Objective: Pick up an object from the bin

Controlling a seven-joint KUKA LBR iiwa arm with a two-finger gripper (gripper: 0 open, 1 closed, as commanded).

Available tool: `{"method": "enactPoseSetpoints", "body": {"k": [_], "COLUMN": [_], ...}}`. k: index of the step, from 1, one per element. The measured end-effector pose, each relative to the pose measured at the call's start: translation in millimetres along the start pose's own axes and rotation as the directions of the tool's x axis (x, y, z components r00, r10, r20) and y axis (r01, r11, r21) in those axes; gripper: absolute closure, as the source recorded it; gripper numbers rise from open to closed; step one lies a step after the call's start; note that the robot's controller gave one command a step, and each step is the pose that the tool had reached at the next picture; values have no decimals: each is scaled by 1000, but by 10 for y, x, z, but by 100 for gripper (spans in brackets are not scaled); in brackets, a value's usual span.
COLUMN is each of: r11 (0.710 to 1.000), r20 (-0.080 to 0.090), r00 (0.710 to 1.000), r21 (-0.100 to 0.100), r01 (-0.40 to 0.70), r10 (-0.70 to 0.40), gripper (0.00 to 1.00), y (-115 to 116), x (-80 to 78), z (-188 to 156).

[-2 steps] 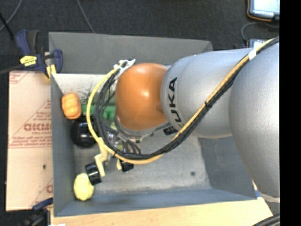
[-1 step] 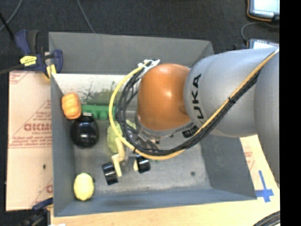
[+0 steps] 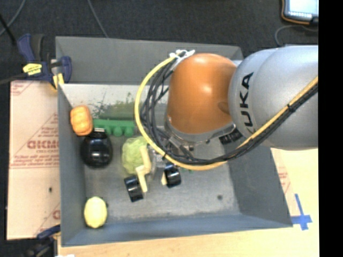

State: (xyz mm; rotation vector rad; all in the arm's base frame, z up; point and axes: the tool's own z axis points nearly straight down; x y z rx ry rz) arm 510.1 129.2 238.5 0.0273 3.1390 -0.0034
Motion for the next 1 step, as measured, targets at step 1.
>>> {"method": "enactPoseSetpoints", "body": {"k": [1], "r11": [1000], "r20": [17], "r00": [999], "r21": [-7], "r01": [-29], "r10": [29], "gripper": [100], "y": [74], "x": [-177], "z": [-219]}}
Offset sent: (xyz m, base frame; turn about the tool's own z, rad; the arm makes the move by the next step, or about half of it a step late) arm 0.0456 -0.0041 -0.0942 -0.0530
